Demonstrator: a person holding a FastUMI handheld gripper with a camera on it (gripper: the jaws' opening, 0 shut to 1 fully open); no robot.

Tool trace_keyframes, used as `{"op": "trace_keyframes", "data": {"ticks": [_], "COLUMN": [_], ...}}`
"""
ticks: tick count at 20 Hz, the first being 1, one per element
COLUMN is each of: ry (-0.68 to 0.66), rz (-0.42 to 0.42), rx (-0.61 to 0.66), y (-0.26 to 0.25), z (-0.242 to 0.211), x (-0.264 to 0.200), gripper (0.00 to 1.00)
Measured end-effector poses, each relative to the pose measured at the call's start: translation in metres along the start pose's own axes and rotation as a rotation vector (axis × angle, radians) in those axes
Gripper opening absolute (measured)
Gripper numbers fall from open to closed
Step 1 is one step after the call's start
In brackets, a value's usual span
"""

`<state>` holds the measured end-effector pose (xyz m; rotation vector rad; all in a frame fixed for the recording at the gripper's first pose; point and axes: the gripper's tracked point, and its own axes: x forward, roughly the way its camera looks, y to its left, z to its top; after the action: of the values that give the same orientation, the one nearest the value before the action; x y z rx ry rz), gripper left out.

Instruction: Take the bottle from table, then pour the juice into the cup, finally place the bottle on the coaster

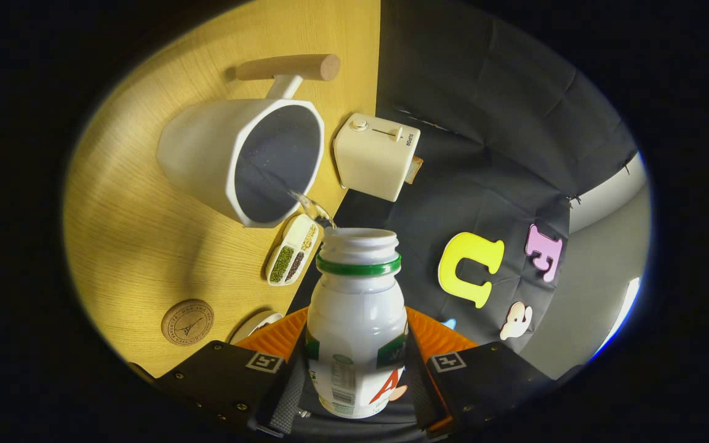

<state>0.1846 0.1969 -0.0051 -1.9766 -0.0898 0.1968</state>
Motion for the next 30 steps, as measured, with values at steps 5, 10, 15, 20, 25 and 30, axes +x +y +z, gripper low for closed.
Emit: {"op": "trace_keyframes", "data": {"ticks": [5,10,15,20,25,30], "ry": [0.001,-0.004,-0.009,-0.01,-0.013,-0.016], "rz": [0.011,0.001,0.008,0.011,0.012,0.01], "rx": [-0.021,-0.079,-0.124,-0.149,-0.169,-0.173], "y": [0.001,0.002,0.007,0.007,0.007,0.006], "z": [0.001,0.006,0.011,0.012,0.013,0.015], "x": [-0.001,-0.002,-0.004,-0.004,-0.005,-0.004], "gripper": [0.72,0.72,0.72,0.72,0.72,0.72]}}
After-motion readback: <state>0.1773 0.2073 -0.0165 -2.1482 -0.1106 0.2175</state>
